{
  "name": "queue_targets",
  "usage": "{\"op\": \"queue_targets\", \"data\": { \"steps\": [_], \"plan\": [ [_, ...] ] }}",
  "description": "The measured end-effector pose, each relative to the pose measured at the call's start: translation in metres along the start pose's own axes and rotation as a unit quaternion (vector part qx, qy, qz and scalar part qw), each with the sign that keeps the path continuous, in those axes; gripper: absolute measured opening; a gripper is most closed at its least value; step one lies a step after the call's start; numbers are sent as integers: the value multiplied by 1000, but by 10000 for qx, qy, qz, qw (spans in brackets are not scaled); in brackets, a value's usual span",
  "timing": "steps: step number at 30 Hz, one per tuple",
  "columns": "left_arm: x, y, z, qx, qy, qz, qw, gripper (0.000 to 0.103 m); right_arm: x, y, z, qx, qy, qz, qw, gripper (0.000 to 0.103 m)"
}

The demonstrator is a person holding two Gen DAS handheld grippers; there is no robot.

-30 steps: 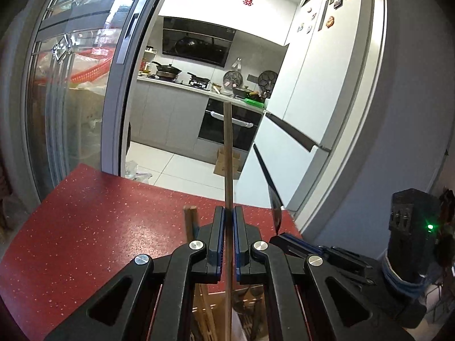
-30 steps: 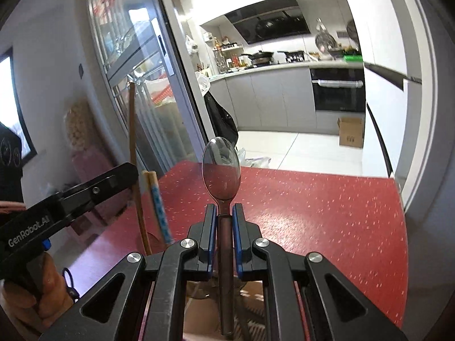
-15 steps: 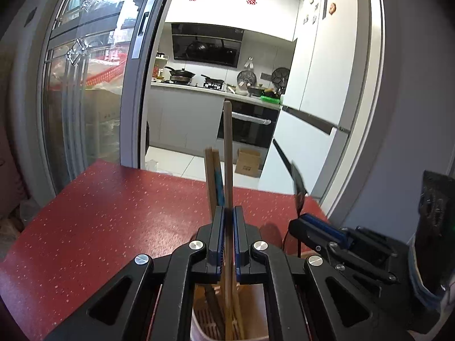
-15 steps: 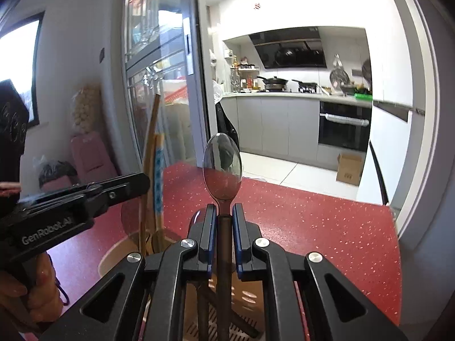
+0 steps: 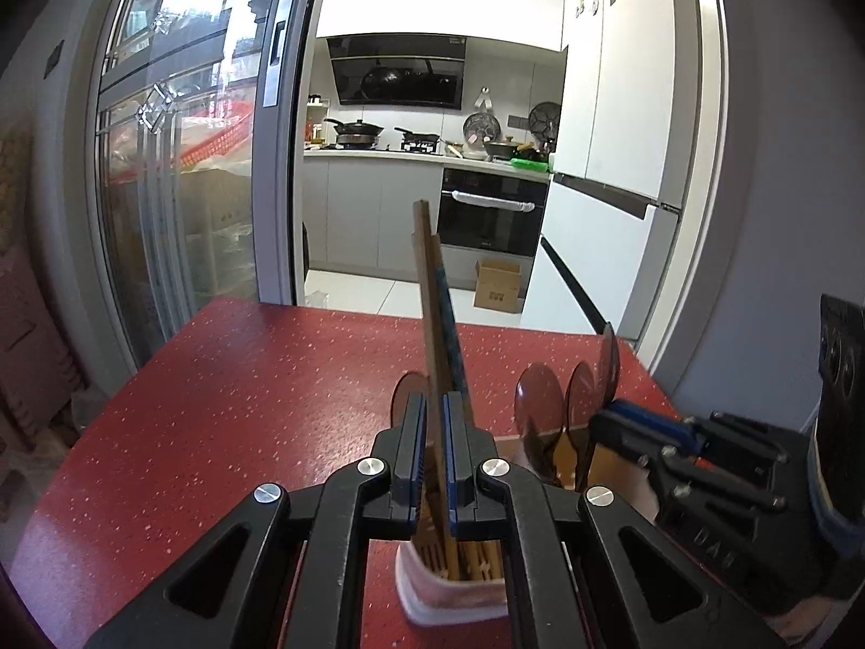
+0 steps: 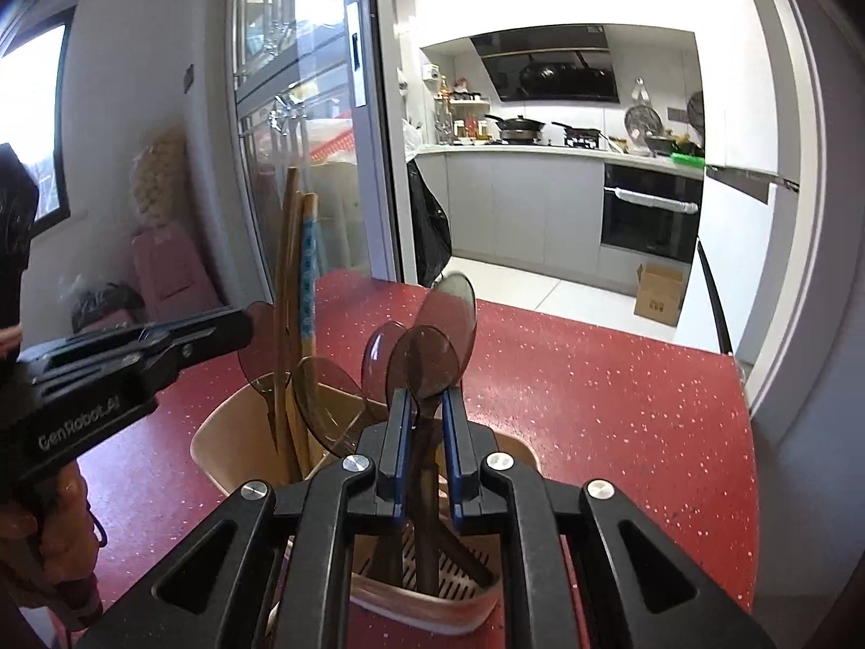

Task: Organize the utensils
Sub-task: 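Carry the spoon and chopstick to the caddy and lower them in, then open both tools and move them back to the remaining chopsticks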

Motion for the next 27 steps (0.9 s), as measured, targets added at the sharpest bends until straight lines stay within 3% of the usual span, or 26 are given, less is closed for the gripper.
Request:
{"op": "queue_targets", "data": {
  "steps": [3, 11, 17, 27],
  "plan": [
    [-6, 3, -3, -74, 57, 7, 10000, 34, -5, -4, 3, 147, 55, 51, 9999, 35],
    [-33, 10, -21, -75, 341, 61, 9994, 35, -29, -11, -1, 691, 117, 133, 9975, 40],
    [-49, 17, -56, -117, 918, 88, 9957, 35, -54, -11, -13, 1024, 284, 188, 9942, 46],
    [-73, 37, -135, -424, 1854, 247, 9814, 35, -71, -5, -60, 1500, 1126, -37, 9823, 47]
  ]
}}
Point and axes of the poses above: each gripper's, at about its wrist camera, not at the fingertips, and x roughly the way its jaws point, y to its left, z to its top, the point moved 1 cm from there along x, roughly the way its jaws point, and after that the axes turned 6 degrees about x, right-handed, at the moved point
